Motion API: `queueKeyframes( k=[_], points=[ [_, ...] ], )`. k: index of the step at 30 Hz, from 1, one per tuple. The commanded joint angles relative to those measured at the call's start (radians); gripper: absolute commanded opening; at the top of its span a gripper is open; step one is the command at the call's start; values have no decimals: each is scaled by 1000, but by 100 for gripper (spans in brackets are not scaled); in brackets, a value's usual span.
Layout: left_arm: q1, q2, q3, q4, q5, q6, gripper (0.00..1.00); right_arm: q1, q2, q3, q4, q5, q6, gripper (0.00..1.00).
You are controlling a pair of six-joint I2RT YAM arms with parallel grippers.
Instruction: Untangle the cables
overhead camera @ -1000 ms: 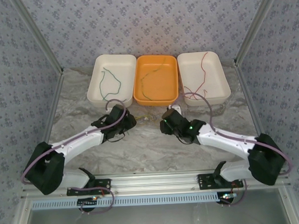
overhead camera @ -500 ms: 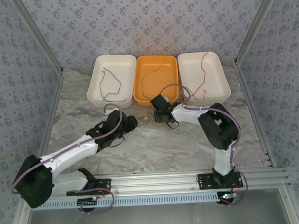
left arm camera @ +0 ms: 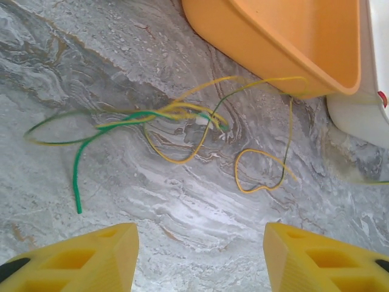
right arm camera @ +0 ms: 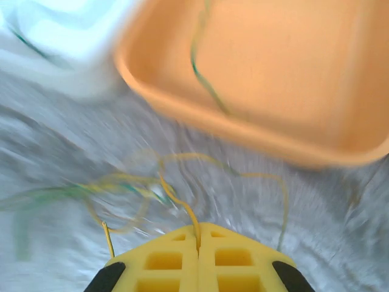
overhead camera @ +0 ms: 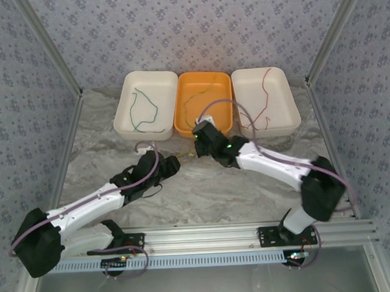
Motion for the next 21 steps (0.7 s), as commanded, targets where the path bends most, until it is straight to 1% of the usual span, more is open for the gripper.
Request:
queueKeyframes(
  k=[1,7,10,11,15,18,21],
  points=[
    [-6,-36,-7,42,-36,-7,57,-24,-112,169,-131,63,-115,0],
    [-5,-95,-33,58,-30,0,57,-23,-158,410,-248,-24,-208,0],
    [-9,-116,-36,75,-8,17,58,-21,-175,480,-255,-49,-220,0],
    [-11,-116,-35,88,4,26,58,-20,-181,494,-282,-56,-218,0],
    [-40,-100,-30,164,35,76,59,-23,-194,506,-302,-73,-213,0],
    [-48,-76,-23,192,50,83,69,-24,-218,470,-293,-80,-197,0],
    [-62,-44,-13,221,63,74,71,-25,-247,425,-278,-83,-181,0]
  ],
)
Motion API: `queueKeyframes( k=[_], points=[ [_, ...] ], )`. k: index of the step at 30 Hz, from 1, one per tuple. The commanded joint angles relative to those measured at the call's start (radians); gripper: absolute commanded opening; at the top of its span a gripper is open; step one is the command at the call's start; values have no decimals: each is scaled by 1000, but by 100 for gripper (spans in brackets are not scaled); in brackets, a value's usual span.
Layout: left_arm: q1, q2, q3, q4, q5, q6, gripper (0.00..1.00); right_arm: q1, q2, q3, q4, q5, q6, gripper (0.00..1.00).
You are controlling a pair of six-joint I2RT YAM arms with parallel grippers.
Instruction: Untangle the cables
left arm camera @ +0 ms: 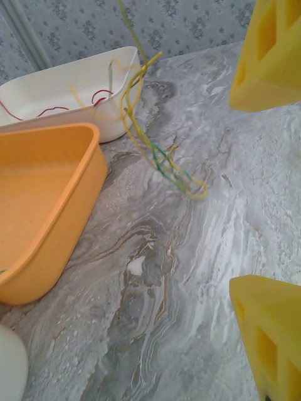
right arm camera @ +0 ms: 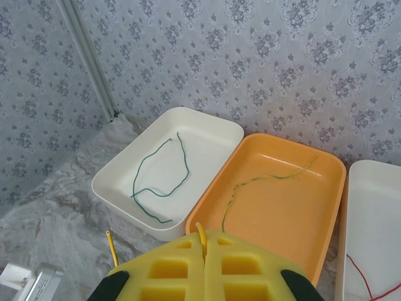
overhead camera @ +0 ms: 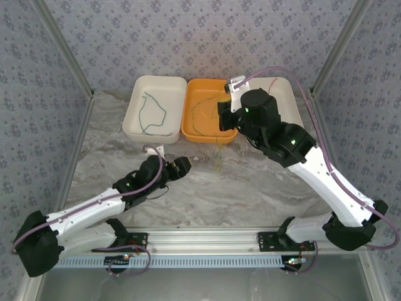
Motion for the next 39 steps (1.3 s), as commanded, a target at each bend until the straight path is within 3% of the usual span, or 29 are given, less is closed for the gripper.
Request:
queueKeyframes(
  k=[1,12,20,27,29,34,39],
  points=[
    [-21,38,28,58,21,18,70,0,-53,-34,-13,-14,15,0],
    [-67,323,164,58,36,131,59,-2,-166,-15,-55,3,29,0],
    [-122,526,261,206,43,317,76,-23,-197,33,-125,-53,42,0],
    [-183,603,254,395,50,401,81,-52,-220,50,-148,-88,54,0],
    [-188,600,243,447,55,401,79,-56,-225,54,-155,-95,52,0],
    [-203,557,232,524,124,426,60,-68,-237,50,-169,-104,53,0],
    [-167,581,307,408,203,491,60,-84,-237,46,-159,-139,59,0]
  ],
)
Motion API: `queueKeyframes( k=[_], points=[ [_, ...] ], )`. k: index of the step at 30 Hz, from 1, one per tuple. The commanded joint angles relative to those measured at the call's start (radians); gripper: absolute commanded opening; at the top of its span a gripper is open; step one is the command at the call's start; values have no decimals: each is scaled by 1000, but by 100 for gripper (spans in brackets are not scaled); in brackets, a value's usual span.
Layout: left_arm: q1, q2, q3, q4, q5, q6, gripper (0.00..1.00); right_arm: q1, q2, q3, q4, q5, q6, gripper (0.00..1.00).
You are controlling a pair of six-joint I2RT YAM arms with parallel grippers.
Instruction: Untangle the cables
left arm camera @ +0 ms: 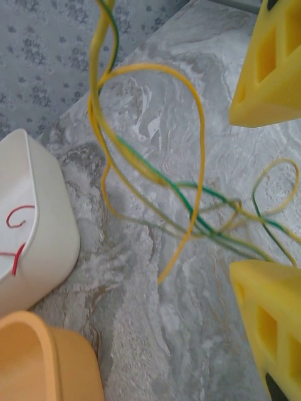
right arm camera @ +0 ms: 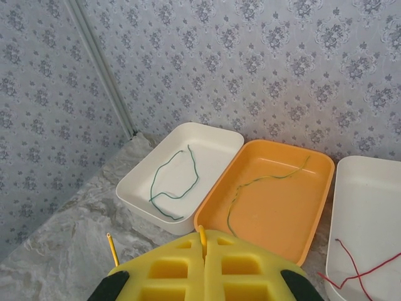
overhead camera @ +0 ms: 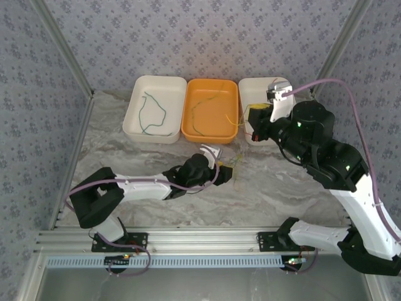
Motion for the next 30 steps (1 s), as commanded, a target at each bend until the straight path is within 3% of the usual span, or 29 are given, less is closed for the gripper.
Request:
queueKeyframes(
  k=[1,5,9,13,19,26,30],
  points=[
    [36,-9,51,-10,90,56,61,-13,-10,22,-3,-42,15,0],
    [78,-16,34,-4,158,60,67,-37,-11,8,10,-86,23,0],
    [69,-68,-41,17,151,34,68,-76,-9,-5,19,-137,41,0],
    [33,-81,-79,-46,111,34,69,-112,2,-34,21,-179,53,0],
    [-24,22,-64,-80,34,19,69,-186,-27,-162,51,-221,84,0],
    [-34,167,9,-90,-119,20,60,-246,-66,-234,71,-276,107,0],
    [-32,184,22,-69,-167,20,65,-264,-83,-240,61,-289,104,0]
  ],
)
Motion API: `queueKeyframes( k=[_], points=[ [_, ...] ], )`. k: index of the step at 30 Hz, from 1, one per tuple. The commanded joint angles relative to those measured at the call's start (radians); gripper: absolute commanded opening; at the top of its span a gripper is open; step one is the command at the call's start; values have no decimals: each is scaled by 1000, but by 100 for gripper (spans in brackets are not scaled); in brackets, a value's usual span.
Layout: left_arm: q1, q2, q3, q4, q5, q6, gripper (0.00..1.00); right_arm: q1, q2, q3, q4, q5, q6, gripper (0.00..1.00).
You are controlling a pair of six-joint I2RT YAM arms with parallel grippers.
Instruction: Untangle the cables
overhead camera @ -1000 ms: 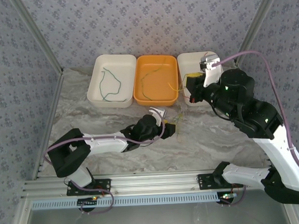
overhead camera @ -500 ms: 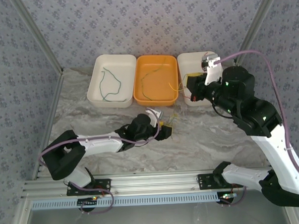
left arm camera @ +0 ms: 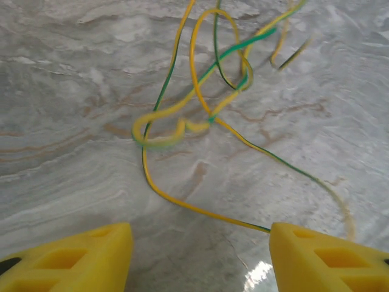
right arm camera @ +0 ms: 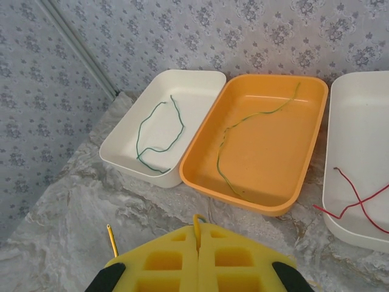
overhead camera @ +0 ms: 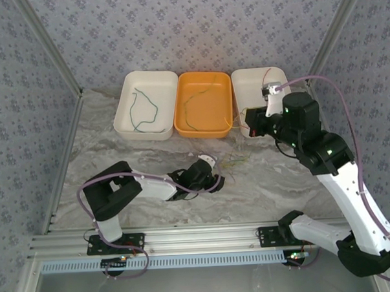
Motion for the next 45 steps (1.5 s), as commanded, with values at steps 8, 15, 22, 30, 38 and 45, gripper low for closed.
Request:
queueKeyframes(
  k=[8,15,22,30,38,45],
  points=[
    [30,-43,73,-24,4,44,55,-59,-53,-38,20,-37,7,0],
    [51,-34,118,-171,61,-180,53,-102,-60,-38,15,-57,-3,0],
    [-36,-22,105,-81,81,-731,65,-134,-63,-50,36,-71,-16,0],
    [-90,93,185,-137,69,-1077,55,-155,-75,-60,37,-84,-14,0],
    [-106,79,139,-170,-25,-1141,54,-165,-86,-67,40,-105,-12,0],
    [-215,-63,154,-435,-243,-1201,59,-177,-87,-66,50,-117,-13,0]
  ],
)
